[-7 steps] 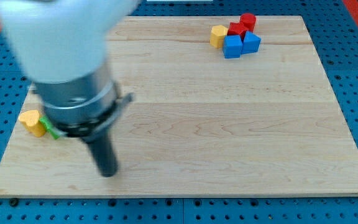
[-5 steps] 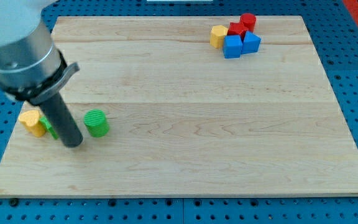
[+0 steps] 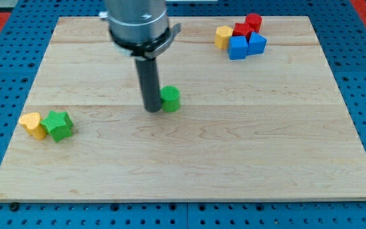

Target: Push the green circle into the blue blocks

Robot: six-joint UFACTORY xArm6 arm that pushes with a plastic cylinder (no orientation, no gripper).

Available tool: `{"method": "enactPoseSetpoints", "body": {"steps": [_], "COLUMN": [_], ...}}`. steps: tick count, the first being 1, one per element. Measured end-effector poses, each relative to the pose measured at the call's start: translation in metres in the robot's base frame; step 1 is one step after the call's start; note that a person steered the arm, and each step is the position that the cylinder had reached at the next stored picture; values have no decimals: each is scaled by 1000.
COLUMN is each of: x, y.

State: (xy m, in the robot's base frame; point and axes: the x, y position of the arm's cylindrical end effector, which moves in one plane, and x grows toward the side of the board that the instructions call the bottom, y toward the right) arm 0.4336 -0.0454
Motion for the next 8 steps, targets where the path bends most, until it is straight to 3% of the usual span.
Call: {"method": "enactPoseSetpoints", "body": {"steps": [3,4,6,8], "x": [-22,-65,-40,-115], "y": [81,91,119,137]}}
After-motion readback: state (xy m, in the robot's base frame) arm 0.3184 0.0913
